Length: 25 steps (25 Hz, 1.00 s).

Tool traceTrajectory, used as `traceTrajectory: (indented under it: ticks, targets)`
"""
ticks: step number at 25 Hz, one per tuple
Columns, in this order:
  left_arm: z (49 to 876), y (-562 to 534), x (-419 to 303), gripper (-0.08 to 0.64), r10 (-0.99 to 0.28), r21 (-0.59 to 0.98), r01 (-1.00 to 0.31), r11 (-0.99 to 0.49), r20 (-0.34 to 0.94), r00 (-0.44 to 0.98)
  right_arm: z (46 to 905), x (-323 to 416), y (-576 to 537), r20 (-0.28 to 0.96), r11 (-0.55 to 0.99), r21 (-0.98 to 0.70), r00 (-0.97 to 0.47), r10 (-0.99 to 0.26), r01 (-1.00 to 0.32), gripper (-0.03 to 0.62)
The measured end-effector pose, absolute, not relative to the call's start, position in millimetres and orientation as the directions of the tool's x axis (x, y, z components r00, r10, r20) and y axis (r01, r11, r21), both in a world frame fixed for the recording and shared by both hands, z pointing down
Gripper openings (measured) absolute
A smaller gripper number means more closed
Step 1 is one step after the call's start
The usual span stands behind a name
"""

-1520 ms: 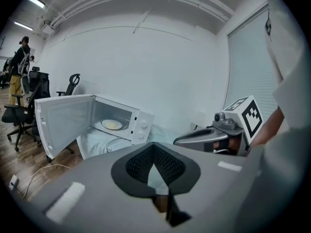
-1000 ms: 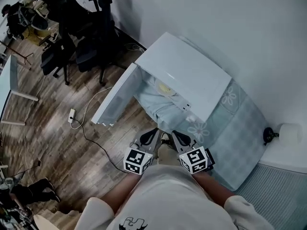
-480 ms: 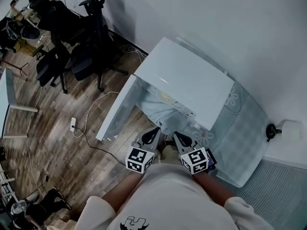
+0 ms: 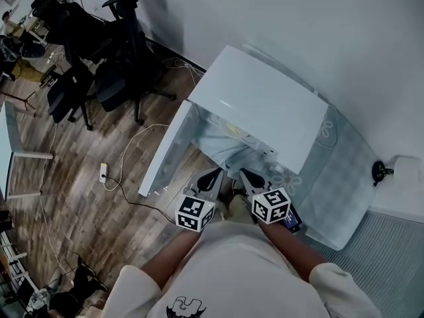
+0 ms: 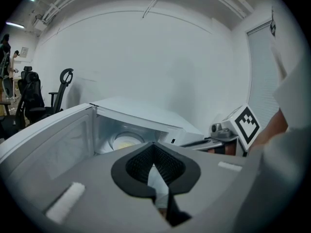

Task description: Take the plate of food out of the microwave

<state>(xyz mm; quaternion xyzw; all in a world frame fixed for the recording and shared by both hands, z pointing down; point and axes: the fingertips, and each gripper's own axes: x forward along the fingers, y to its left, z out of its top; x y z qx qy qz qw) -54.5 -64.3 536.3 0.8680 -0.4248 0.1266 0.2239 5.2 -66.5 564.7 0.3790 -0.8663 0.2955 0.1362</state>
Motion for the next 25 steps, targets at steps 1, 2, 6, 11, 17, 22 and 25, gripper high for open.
traceTrajectory:
  ticks: [1,2,6,11,17,22,25]
  targets:
    - [536,-66,-55,0.003,-0.681,0.277,-0.794,-0.541,0.409,0.607,570,5,-69,0.449,0.503,-0.456,-0.678,-0.582,-0.734,0.014]
    - [537,-66,-56,0.003,-0.682,0.273,-0.794,-0.543,0.409,0.606,575,4,-72,0.437,0.467,-0.502,-0.679,-0.589,-0.728,0.014]
    - [546,-70,-66,0.003,-0.692,0.264,-0.809,-0.526,0.421,0.587,599,2,-85,0.339,0.238,-0.758,-0.680,-0.650,-0.607,0.014]
    - [551,-75,-74,0.003,-0.710,0.256,-0.829,-0.497,0.430,0.558,641,6,-112,0.169,-0.107,-0.984,-0.565,-0.808,-0.140,0.015]
    - [550,-75,-73,0.003,-0.696,0.251,-0.819,-0.516,0.435,0.572,692,14,-150,0.112,-0.122,-0.993,-0.401,-0.909,-0.001,0.018]
    - [558,-72,-79,0.003,-0.686,0.250,-0.820,-0.514,0.454,0.569,725,17,-170,0.185,-0.194,-0.981,-0.345,-0.920,-0.010,0.089]
    - [564,-74,-78,0.003,-0.677,0.254,-0.813,-0.524,0.456,0.578,734,17,-181,0.192,-0.201,-0.979,-0.331,-0.924,-0.005,0.095]
